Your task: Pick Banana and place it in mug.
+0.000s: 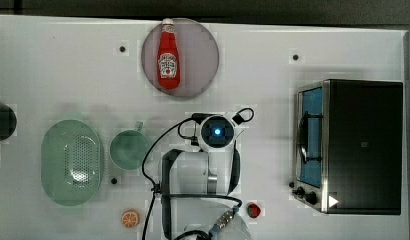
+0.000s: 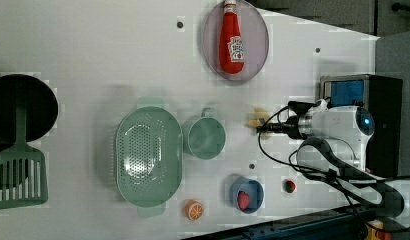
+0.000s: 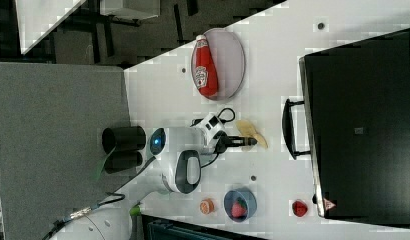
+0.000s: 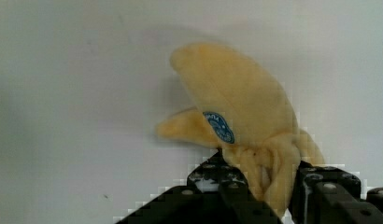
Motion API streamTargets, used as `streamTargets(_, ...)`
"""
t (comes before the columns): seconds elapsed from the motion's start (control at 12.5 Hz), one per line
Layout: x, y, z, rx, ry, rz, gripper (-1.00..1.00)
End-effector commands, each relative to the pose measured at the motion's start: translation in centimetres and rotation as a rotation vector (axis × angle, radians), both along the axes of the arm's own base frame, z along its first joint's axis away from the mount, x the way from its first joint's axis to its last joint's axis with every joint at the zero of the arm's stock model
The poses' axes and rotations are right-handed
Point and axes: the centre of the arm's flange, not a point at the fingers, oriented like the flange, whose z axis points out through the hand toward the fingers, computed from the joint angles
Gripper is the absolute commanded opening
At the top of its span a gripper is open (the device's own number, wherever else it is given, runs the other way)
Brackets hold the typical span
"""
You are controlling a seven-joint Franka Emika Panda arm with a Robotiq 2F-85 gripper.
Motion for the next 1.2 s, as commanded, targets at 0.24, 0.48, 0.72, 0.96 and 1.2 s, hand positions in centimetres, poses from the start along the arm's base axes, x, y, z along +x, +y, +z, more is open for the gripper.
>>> streamTargets(0.24, 2.2, -1.4, 14.9, 0.011, -0.129, -0.001, -0.46)
streamTargets(0.48, 1.1, -1.2, 26.6, 0.028, -0.130, 0.001, -0.46)
streamTargets(0.72, -0.6, 1.3, 32.4, 0.022, -0.051, -0.029, -0.46)
streamTargets(0.96, -1.6, 8.3, 34.0, -0.018, -0.057, -0.042, -0.46)
streamTargets(1.2, -3.4, 15.9, 33.1, -0.019, -0.046, -0.101, -0.46)
